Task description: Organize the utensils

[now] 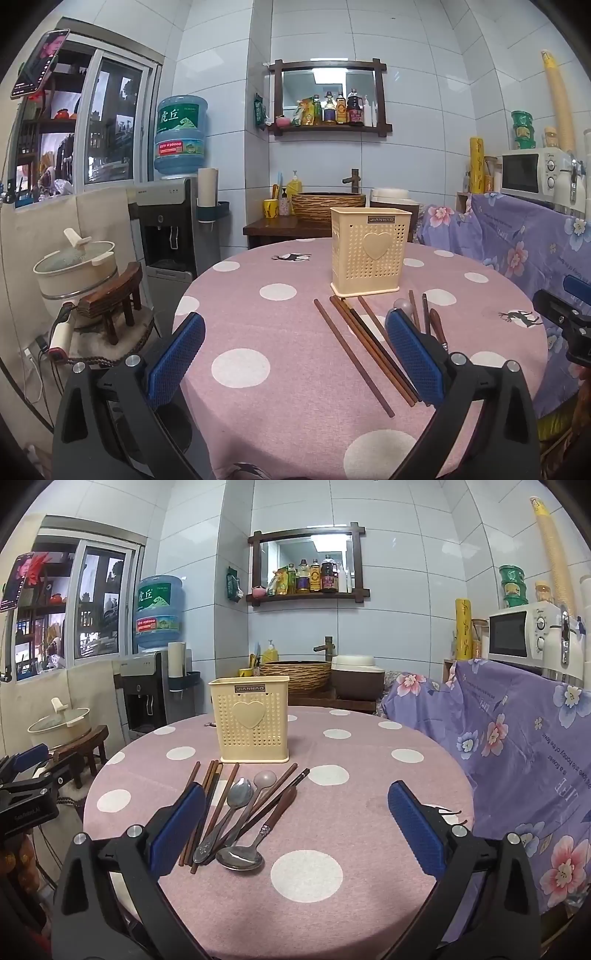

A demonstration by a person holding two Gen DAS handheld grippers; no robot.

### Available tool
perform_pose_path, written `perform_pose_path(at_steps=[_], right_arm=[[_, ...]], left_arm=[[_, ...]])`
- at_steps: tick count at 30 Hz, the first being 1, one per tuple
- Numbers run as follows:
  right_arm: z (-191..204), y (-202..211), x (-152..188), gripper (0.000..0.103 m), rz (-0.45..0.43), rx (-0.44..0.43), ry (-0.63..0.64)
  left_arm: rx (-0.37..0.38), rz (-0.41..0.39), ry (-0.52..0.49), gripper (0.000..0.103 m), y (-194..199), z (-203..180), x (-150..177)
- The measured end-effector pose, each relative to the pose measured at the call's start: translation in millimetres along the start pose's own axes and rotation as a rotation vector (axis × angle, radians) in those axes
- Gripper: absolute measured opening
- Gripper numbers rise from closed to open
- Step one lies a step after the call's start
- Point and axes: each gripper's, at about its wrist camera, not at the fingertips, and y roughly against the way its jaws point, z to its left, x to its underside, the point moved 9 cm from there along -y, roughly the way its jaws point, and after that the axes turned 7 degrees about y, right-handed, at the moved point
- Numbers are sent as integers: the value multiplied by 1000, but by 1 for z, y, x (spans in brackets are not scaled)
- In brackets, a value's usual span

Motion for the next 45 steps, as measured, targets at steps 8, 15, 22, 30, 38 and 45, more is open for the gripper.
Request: perform_pose_path(at_steps=[8,15,22,30,38,45], right_arm=[[0,0,-1,98,-9,2,-6],[-1,0,-2,98,-11,-5,-10],[0,-1,-2,98,-10,-5,-10],[1,-1,-2,98,-8,-4,-10],[2,-2,0,98,-6,-5,-11],[1,-2,-1,98,-5,-5,-11]], left_arm=[[7,1,10,98,0,8,-2],[5,-2,7,98,0,8,-3],[5,-2,8,98,1,9,-4],[3,4,7,98,0,11,-4],[0,3,6,98,0,13,-4],[-1,3,5,98,1,13,-5]])
